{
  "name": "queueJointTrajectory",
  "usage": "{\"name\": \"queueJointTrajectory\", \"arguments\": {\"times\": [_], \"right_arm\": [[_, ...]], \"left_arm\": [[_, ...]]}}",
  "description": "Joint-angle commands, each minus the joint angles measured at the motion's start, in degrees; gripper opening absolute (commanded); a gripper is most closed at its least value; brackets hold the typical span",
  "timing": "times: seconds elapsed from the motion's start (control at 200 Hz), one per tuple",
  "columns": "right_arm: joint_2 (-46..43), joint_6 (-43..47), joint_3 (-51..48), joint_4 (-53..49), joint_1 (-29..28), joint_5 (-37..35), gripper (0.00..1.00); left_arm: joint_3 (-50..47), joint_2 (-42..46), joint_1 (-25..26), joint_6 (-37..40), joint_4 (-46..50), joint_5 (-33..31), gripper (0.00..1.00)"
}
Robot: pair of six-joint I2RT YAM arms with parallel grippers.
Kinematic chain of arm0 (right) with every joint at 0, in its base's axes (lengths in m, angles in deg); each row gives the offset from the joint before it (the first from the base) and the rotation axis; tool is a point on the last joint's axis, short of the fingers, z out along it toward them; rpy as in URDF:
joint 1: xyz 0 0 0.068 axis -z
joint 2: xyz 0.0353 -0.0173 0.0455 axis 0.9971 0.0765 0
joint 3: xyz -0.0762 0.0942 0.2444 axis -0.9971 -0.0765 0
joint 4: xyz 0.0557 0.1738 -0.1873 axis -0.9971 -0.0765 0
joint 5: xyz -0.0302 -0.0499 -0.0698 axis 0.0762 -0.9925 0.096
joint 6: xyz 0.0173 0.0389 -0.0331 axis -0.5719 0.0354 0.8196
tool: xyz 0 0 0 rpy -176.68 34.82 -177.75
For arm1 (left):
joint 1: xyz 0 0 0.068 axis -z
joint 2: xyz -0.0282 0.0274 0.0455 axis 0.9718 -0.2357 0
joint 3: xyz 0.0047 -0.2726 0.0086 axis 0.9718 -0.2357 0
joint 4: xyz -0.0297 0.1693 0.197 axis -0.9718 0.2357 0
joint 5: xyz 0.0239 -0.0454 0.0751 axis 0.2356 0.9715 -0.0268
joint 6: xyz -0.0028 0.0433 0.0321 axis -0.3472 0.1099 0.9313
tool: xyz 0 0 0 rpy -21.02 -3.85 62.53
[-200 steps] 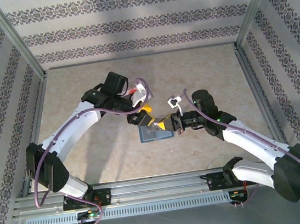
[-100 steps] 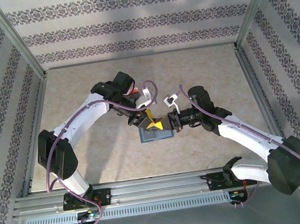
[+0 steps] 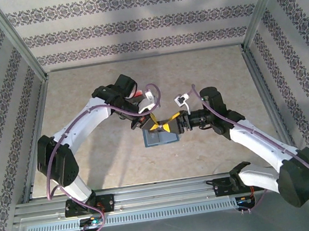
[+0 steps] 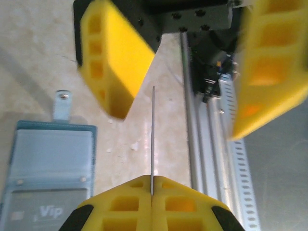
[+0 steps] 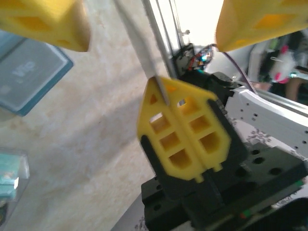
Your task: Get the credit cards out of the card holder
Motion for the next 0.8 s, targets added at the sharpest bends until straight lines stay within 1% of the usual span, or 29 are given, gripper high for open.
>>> {"name": "queueJointTrajectory", "arguments": {"times": [0.0,0.02,0.08,0.14,0.22,0.265,0.31,0.365,0.455,0.585,0.665,0.799], "right_arm": [[-3.38,0.46,0.31,-2.51,0.41,-5.84,0.96],[-3.91,0.37,0.23,-3.02,0.37,-7.07,0.98],[-5.56,-0.19,-0.27,-4.17,0.28,-11.28,0.98],[-7.36,-0.77,-1.05,-4.56,0.19,-15.14,0.98],[-10.22,-2.01,-2.12,-5.33,0.19,-21.79,0.98],[-11.93,-2.66,-2.65,-6.14,0.23,-25.78,0.98],[-13.61,-3.02,-3.00,-7.11,0.28,-29.55,0.98],[-15.43,-3.40,-3.41,-8.30,0.28,-33.36,0.98],[-16.66,-3.60,-2.96,-10.52,0.58,-35.54,0.98],[-16.10,-4.95,-3.02,-11.17,0.54,-37.92,0.98],[-15.42,-5.85,-3.12,-11.59,0.54,-40.36,0.98],[-13.80,-6.82,-3.03,-11.86,0.54,-42.32,0.98]], "left_arm": [[-4.90,4.57,-2.52,-5.93,-13.13,-7.14,0.00],[-6.00,5.14,-2.93,-6.57,-15.60,-8.42,0.00],[-8.86,6.24,-4.10,-6.30,-21.42,-11.91,0.00],[-10.97,6.54,-5.47,-6.20,-27.00,-13.89,0.00],[-12.45,5.70,-8.09,-6.00,-33.32,-13.13,0.00],[-12.29,4.55,-9.41,-5.00,-35.24,-11.75,0.00],[-11.97,3.15,-10.41,-4.23,-36.88,-11.86,0.00],[-10.92,1.14,-11.48,-2.43,-37.37,-12.35,0.00],[-8.76,-2.12,-12.79,0.81,-37.16,-12.96,0.00],[-6.40,-5.79,-14.32,5.61,-36.69,-12.76,0.00],[-5.19,-7.59,-15.47,7.40,-36.39,-12.31,0.00],[-3.01,-10.10,-17.11,10.20,-34.43,-12.19,0.00]]}}
